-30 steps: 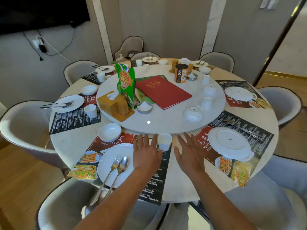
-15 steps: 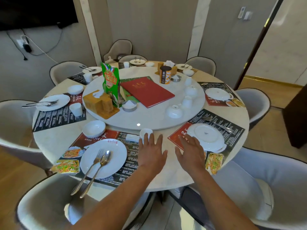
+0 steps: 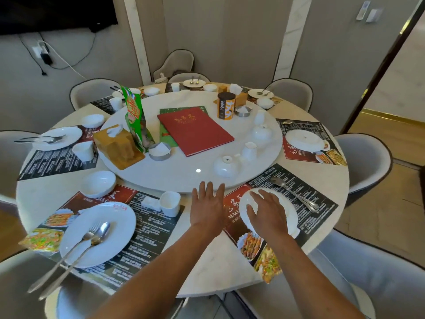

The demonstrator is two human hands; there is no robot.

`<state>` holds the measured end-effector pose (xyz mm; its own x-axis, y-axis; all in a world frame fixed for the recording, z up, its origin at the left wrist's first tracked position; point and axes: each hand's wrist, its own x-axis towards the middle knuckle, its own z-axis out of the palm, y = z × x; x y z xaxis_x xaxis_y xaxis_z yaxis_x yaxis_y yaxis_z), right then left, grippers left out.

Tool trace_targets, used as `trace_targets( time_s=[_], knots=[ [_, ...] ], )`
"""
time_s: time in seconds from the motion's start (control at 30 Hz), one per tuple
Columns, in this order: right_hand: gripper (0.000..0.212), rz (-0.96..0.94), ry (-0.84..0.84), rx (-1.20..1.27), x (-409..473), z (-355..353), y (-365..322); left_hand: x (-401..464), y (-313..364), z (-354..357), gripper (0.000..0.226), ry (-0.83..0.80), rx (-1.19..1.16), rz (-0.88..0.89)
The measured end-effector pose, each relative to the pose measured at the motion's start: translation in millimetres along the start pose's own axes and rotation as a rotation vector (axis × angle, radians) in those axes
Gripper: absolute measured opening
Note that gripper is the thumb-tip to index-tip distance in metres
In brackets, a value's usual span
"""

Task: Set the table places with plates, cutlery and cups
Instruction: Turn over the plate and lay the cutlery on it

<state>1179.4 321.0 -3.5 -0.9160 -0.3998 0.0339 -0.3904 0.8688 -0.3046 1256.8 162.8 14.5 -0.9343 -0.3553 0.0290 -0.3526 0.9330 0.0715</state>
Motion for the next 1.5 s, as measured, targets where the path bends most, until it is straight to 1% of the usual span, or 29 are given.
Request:
trace_targets(
  time_s=[0.2,0.43,0.53,0.67,0.8,0.93,1.07,1.17,1.27,1.33,1.43,1.5],
  knots=[
    [0.049,-0.031,-0.031,0.006,42,5,17,43,17,15,0.077,-0.034,0.004,0.015],
    [0.047,-0.055,-0.099,0.025,108,25,13,120,8,39,0.082,-0.038,0.018,0.096],
    [0.052,-0.042,-0.171,-0.008,136,32,12,154,-1,48,0.088,-0.048,0.045,0.165],
    [0.056,-0.036,-0.252,-0.056,155,44,11,181,-15,56,0.094,-0.091,0.128,0.311],
    [0.059,-0.002,-0.208,-0.07,154,57,11,183,-19,64,0.089,-0.075,0.093,0.362],
    [0.064,0.012,-0.192,-0.059,150,62,11,177,-25,75,0.079,0.084,0.095,0.432],
    [0.061,0.03,-0.194,-0.041,152,59,9,174,-25,77,0.067,0.145,0.102,0.488],
    [0.06,0.027,-0.227,-0.031,157,51,8,175,-20,74,0.068,0.101,0.168,0.496],
    [0.062,0.013,-0.263,0.006,162,41,8,172,-16,71,0.065,0.11,0.274,0.53],
    [0.064,-0.005,-0.236,0.021,158,37,8,171,-15,68,0.062,0.112,0.293,0.533],
    [0.06,-0.032,-0.162,0.005,145,36,10,168,-12,55,0.065,0.059,0.275,0.477],
    [0.057,-0.029,-0.136,-0.004,133,37,12,165,-11,40,0.062,0.055,0.256,0.45]
  ],
)
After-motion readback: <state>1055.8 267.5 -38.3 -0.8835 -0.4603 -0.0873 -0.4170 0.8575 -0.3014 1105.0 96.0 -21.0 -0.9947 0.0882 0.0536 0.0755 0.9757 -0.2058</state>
